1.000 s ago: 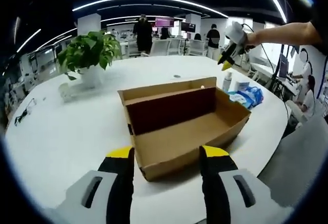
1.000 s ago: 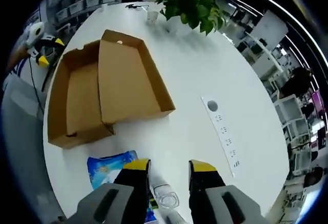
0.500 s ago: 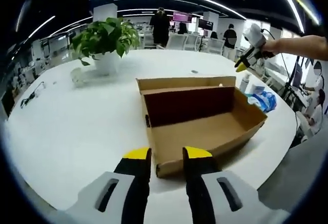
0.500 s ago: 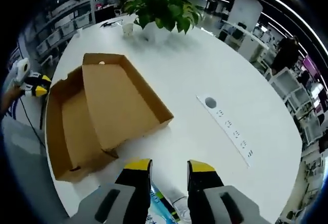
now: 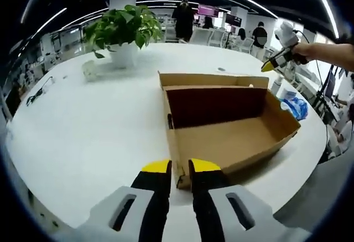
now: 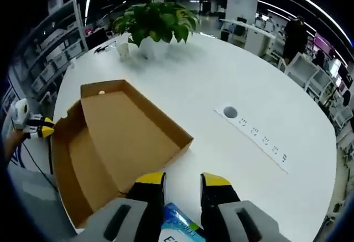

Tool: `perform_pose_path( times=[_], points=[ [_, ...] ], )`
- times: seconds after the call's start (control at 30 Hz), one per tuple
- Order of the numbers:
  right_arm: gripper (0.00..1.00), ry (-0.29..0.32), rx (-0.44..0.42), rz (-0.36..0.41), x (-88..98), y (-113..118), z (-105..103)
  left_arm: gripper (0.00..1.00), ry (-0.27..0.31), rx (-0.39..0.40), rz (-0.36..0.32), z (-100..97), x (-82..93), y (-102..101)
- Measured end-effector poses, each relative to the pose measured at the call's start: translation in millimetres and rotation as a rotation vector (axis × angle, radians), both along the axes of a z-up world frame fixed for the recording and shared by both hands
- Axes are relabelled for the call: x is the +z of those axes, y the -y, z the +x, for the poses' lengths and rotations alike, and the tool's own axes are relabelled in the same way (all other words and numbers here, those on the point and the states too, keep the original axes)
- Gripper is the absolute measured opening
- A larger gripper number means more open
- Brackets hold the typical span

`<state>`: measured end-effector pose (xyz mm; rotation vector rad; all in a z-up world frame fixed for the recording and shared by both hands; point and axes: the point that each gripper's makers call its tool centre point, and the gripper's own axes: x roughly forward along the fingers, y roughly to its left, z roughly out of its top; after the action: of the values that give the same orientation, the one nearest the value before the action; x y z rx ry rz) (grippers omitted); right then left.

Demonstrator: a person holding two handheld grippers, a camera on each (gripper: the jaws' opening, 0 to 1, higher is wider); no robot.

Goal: Operate the shoe box by opening the lid, removing the specified soft item, and placing it in the target area until the item is outside and the box remains undamaged.

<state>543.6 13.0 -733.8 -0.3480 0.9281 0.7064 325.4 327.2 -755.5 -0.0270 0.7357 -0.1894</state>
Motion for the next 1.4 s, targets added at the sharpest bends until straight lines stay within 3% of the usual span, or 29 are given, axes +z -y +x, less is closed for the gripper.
perform_pose_path(
  times=[0.33, 0.83, 1.2, 1.3, 1.4],
  points=[
    [0.19, -0.036, -0.093, 0.064, -8.0, -6, 4, 0.05, -0.033, 0.019, 0.003, 0.7, -4.3, -1],
    [0.16, -0.080, -0.246, 0.168, -17.4, -20, 14, 0.03, 0.004, 0.062, 0.010, 1.9, -5.5, -3],
    [0.13, -0.135, -0.331, 0.216, -33.6, -23, 34, 0.03, -0.007, 0.078, 0.006, 2.1, -6.4, -4],
    [0.13, -0.202, -0.381, 0.226, -43.6, -23, 33, 0.03, -0.009, 0.081, 0.004, 1.9, -6.6, -4],
    [0.12, -0.209, -0.399, 0.243, -47.5, -24, 37, 0.03, -0.010, 0.077, 0.005, 1.4, -6.6, -3]
  ],
)
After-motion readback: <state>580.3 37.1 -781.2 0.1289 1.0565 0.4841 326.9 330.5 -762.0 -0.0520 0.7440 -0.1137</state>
